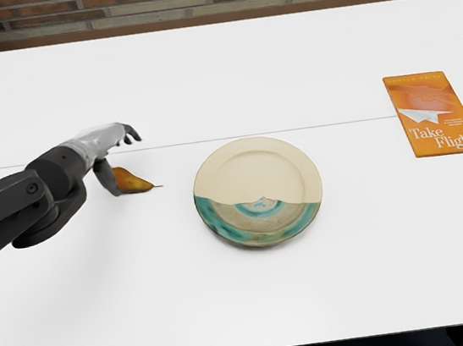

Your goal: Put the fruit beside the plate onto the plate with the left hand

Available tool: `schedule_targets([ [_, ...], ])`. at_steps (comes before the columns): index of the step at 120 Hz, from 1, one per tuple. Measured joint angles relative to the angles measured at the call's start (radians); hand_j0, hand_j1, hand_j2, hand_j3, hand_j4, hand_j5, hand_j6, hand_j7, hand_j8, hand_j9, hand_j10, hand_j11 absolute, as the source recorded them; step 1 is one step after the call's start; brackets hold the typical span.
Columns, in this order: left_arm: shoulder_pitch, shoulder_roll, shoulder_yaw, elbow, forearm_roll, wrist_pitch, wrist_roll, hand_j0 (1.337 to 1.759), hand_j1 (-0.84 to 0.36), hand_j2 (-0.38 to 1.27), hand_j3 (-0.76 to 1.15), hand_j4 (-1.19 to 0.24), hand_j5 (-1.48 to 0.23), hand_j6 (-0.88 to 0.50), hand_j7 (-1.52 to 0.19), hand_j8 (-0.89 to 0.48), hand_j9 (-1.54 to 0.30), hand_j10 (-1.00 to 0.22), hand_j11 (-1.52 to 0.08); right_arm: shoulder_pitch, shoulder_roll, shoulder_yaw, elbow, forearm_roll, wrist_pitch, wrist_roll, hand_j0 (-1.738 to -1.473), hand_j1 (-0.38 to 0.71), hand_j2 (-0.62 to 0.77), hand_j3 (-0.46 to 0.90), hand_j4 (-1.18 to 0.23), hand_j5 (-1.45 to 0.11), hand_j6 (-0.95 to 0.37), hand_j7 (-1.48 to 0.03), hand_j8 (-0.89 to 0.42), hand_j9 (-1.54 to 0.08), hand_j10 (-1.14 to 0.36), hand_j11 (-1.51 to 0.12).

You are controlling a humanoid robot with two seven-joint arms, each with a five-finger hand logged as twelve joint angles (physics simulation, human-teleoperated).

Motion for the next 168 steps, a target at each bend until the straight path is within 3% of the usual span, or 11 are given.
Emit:
schedule_targets([
  [168,0.002,-0.032,0.032,0.027,-0.069,-0.003,0.0,1.658,-0.28,0.12,0.0,-0.54,-0.68,-0.54,-0.68,-0.53,-0.68,-0.54,-0.69,0.0,0.0,0.0,0.0,0.0,0.0,0.0,-1.658,-0.33,0.0,0.0,-0.01,-0.02,-0.01,-0.02,-0.01,-0.02,-0.01,-0.02],
])
